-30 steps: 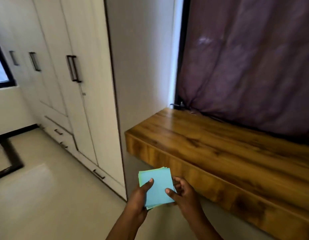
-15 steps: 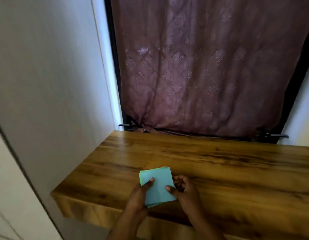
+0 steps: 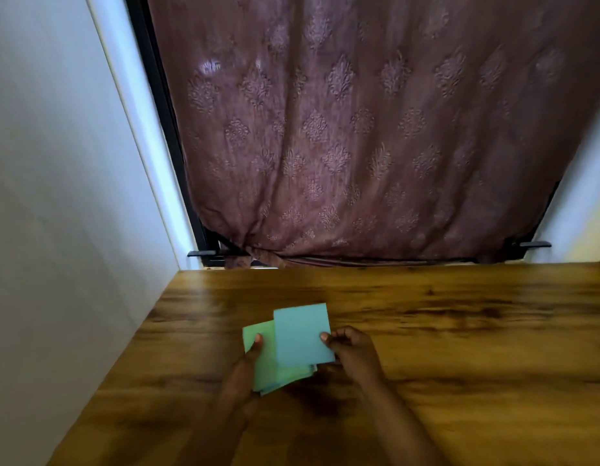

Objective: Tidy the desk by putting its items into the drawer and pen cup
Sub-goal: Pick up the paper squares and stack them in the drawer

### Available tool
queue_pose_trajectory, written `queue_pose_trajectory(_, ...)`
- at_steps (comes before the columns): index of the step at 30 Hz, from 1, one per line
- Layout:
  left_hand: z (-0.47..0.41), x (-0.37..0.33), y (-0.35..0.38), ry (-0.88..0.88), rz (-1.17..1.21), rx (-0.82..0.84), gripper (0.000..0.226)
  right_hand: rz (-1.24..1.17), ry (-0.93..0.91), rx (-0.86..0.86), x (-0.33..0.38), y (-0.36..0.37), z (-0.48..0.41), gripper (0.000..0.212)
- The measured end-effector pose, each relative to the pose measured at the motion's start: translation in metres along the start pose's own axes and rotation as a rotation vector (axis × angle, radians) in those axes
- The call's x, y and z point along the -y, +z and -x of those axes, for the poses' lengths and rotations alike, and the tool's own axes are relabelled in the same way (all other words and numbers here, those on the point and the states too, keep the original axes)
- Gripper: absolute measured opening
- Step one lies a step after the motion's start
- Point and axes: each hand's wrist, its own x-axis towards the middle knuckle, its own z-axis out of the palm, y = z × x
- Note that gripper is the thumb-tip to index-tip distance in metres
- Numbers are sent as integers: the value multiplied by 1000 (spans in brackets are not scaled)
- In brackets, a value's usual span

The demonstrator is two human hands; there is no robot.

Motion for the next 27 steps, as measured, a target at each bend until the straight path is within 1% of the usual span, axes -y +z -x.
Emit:
queue_pose_trajectory(2,-15,-6,-13,26,17,-35,36,-110,65,-29,5,4,-22,13)
queue_pose_trajectory(4,-25,-11,-24,50,39,-82,39,-146,98,-66,9,8,-45,15)
queue_pose_trajectory(6,-30,-14,-34,68,69,-107,37,-93,116,-102,9,15,-66,19)
queue_pose_trajectory(7,-32,-16,-38,71,78,-117,35,-22,125,-117,6,19,-74,20)
queue_pose_trajectory(8,-34,-17,-41,71,82,-133,34,109,113,-139,0,23,-81,19)
queue_pose_trajectory(10,-37,-17,-46,63,90,-152,34,585,36,-159,-11,26,-87,15)
queue_pose_trajectory(11,-39,-15,-47,57,98,-152,34,807,-15,-173,-15,25,-85,22)
queue_pose_trajectory(12,-39,-14,-47,50,109,-150,34,938,-68,-195,-18,24,-82,31)
queue_pose_trajectory(13,-41,-13,-46,41,118,-149,34,962,-91,-221,-18,21,-76,36)
queue_pose_trajectory(15,-42,-9,-43,19,122,-127,32,905,-110,-257,-14,15,-62,38)
queue_pose_trajectory(16,-42,-8,-39,6,118,-108,31,856,-122,-243,-11,13,-56,36)
queue_pose_trajectory(19,-44,-2,-27,-13,94,-48,29,678,-175,-28,-3,20,-41,33)
queue_pose_trajectory(20,-44,0,-22,-21,81,-27,31,593,-165,55,0,26,-36,34)
queue_pose_trajectory(22,-44,5,-13,-50,72,46,35,498,-111,138,3,33,-31,36)
queue_pose_trajectory(23,-44,8,-10,-61,72,80,37,493,-114,132,4,33,-29,34)
queue_pose_trajectory(25,-44,12,-3,-68,62,120,38,513,-161,63,0,31,-28,28)
queue_pose_trajectory(27,-44,15,3,-68,52,127,36,445,-140,11,-7,25,-27,26)
